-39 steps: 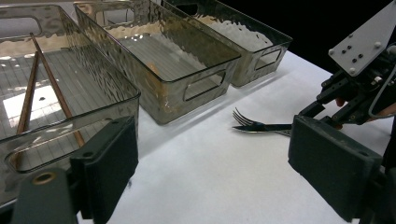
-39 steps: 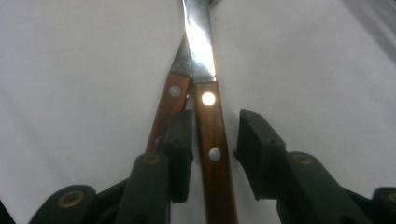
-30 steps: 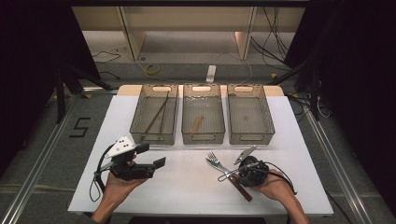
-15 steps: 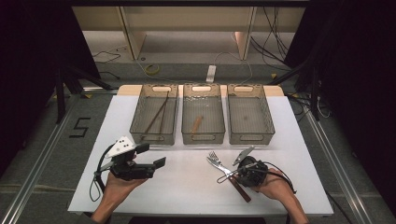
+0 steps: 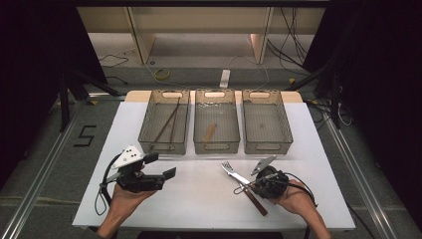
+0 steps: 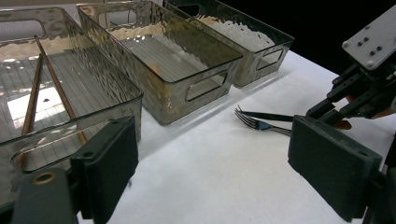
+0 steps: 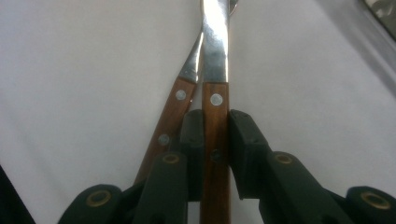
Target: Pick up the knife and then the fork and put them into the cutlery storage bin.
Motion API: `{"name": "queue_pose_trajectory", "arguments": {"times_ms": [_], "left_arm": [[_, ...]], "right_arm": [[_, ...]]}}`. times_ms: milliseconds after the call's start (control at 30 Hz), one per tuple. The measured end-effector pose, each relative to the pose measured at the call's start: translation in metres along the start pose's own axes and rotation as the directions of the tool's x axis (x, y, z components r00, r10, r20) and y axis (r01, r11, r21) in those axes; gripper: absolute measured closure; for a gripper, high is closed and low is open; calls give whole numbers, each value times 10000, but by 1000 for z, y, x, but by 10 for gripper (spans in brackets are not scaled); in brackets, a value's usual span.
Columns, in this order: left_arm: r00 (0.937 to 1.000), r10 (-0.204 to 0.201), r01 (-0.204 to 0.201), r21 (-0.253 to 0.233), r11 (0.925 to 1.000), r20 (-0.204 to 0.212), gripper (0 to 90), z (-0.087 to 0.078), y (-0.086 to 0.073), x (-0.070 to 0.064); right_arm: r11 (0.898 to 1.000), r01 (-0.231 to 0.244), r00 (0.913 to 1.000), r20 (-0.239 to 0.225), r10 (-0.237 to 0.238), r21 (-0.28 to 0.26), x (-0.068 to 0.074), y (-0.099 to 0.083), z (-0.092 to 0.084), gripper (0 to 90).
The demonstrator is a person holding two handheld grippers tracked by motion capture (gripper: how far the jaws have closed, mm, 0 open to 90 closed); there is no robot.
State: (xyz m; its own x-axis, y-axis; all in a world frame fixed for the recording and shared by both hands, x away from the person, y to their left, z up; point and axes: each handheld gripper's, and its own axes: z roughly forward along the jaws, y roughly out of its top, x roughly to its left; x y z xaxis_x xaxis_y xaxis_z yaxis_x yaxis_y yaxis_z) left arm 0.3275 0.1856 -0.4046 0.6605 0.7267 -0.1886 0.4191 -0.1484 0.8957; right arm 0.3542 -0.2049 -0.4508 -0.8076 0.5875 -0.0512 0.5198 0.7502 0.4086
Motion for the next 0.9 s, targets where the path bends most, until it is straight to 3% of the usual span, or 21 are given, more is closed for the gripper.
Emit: {"name": "queue_pose_trajectory", "arguments": {"times_ms": [267,567,667,900], "left_arm": [[10000,1,-1,-167,9999,-13,155,-3,0,3],[10000,-25,25,-266,9996,-11,156,-3,0,4],[10000,-3,2,-262,9997,-40,155,-3,1,5],[10000,-29,27,-327,9995,-55,156,-3,1,5]], "right_arm": [[9969,-317,9995,-116,309,-717,-3,-3,-11,772],[9847,-738,9970,-340,693,-1577,-10,-3,-24,772],[9819,-763,9970,-226,735,-1734,-14,-2,-30,772],[9628,-1145,9931,-37,1172,-2449,-29,5,-48,772]]}}
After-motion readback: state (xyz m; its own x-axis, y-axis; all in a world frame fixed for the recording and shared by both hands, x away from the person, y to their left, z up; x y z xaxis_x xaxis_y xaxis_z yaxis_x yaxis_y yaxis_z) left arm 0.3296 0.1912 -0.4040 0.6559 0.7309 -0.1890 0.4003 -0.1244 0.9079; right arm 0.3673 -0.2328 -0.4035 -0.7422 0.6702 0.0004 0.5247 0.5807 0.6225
